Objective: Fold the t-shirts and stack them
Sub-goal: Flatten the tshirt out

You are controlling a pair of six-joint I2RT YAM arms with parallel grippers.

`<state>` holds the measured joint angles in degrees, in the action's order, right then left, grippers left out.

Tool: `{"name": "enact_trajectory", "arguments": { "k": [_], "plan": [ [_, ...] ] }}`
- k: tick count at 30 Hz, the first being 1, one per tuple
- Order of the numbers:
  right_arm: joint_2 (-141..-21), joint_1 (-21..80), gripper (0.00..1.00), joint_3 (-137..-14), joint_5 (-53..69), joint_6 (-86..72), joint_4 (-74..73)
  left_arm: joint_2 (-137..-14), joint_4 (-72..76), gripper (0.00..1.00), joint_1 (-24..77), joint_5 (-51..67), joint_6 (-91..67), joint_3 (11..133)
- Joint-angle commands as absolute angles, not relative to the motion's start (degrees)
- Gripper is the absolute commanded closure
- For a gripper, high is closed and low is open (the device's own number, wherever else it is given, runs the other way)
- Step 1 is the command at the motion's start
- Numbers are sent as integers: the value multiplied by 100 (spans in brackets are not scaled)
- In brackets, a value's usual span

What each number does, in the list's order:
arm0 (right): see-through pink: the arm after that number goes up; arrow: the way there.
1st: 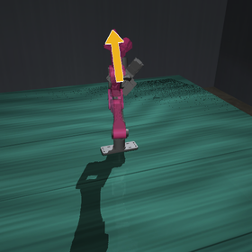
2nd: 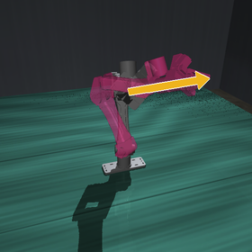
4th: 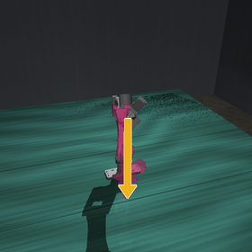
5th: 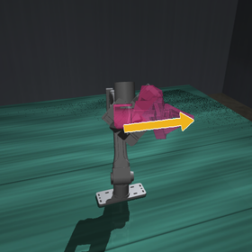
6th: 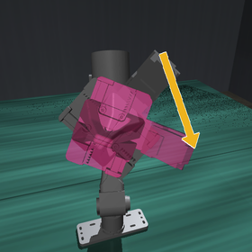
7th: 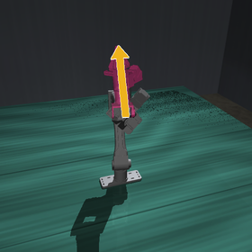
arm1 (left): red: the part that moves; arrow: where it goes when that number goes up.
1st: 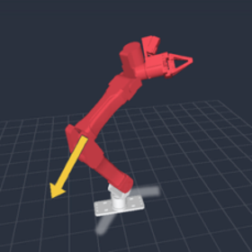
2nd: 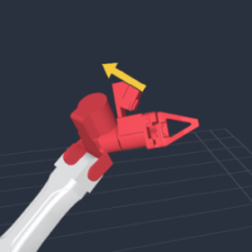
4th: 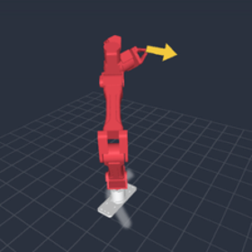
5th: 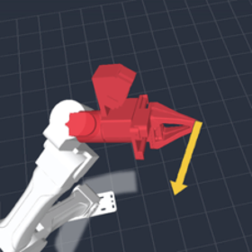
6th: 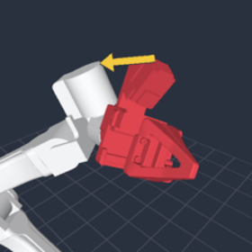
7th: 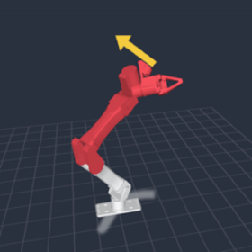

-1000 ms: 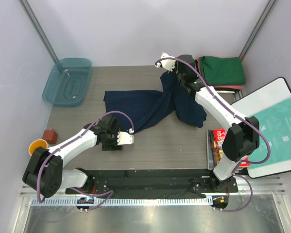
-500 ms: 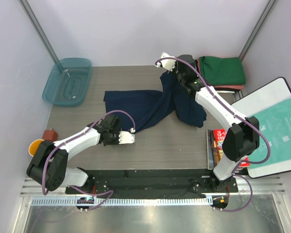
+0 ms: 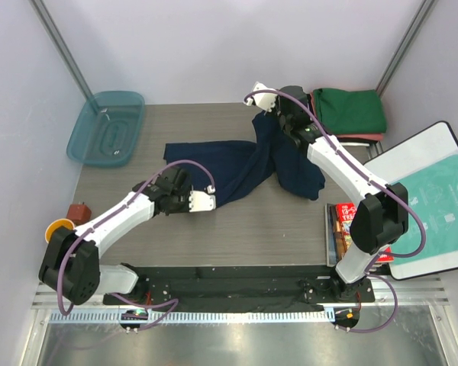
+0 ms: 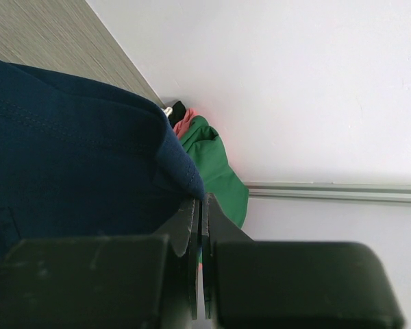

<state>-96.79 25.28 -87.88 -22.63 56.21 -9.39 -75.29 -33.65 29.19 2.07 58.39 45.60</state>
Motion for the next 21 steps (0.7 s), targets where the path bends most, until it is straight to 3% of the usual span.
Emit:
{"name": "enact_trajectory", "arguments": {
  "k": [1, 15, 21],
  "plan": [
    [-9545, 2505, 99, -9000, -2329, 5572, -615, -7374, -3638, 100, 2936, 316, 5757, 5219],
    [-9501, 2347, 99, -9185, -2417, 5801, -483, -7971, -4042, 100, 1802, 360, 6381, 6994],
    [-9361, 2312, 99, -9044, -2400, 5836, -475, -8314, -6202, 100, 1556, 1247, 6732, 7699]
  ]
}}
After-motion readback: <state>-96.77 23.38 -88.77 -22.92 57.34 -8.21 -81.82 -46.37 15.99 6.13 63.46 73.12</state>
